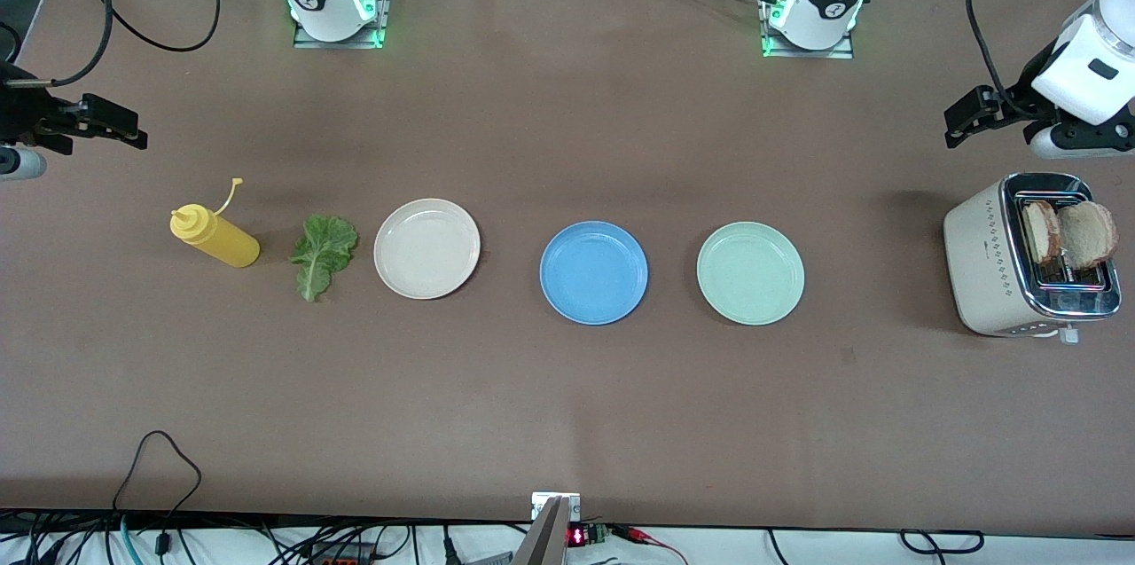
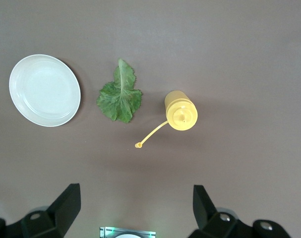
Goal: Make sandwich in blue plate with both arms
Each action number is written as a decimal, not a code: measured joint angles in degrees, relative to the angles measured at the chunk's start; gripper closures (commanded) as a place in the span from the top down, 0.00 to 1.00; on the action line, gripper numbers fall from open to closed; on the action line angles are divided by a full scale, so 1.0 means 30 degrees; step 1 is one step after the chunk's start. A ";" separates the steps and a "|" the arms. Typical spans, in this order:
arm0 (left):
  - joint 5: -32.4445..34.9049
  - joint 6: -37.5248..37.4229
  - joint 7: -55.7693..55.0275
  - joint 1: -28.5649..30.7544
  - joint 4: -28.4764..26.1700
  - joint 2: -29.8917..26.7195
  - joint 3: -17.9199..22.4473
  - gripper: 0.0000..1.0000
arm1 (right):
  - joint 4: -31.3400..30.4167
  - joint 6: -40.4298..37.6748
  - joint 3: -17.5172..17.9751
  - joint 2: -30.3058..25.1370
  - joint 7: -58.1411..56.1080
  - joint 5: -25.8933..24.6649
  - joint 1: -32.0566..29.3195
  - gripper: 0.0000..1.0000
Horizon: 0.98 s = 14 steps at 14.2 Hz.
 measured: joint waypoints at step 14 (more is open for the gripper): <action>0.0024 0.3834 0.6011 0.5546 -0.0585 0.4813 0.0481 1.00 | -0.0002 -0.0001 -0.0002 0.0003 0.0000 0.0001 -0.0018 1.00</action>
